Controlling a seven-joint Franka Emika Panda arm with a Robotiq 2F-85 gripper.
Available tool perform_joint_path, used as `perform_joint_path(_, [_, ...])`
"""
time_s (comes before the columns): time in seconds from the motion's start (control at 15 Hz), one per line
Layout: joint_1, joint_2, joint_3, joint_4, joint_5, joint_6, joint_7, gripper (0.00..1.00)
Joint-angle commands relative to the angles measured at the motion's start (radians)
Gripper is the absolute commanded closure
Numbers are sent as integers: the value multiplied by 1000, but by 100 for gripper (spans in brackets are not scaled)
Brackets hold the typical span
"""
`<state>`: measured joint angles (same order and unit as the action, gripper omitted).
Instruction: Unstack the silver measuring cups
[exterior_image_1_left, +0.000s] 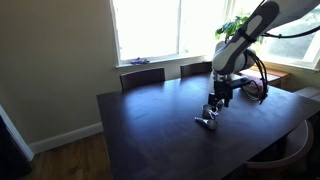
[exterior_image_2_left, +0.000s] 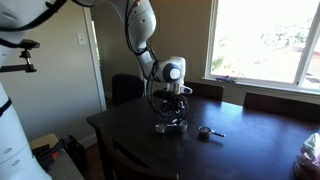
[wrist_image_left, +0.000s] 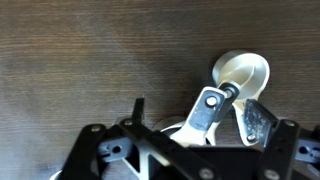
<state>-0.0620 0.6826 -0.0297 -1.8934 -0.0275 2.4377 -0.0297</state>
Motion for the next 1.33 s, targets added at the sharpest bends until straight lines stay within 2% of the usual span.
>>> perform_joint_path(0.0, [2, -17, 9, -22, 39, 3, 34, 0])
perform_joint_path(0.4, [8, 33, 11, 34, 73, 14, 72, 0])
perform_joint_path(0.53, [14, 17, 3, 18, 41, 42, 40, 0])
perform_joint_path(0.6, [5, 33, 9, 35, 53, 11, 40, 0])
perform_joint_path(1.27, [3, 73, 15, 81, 79, 19, 63, 0])
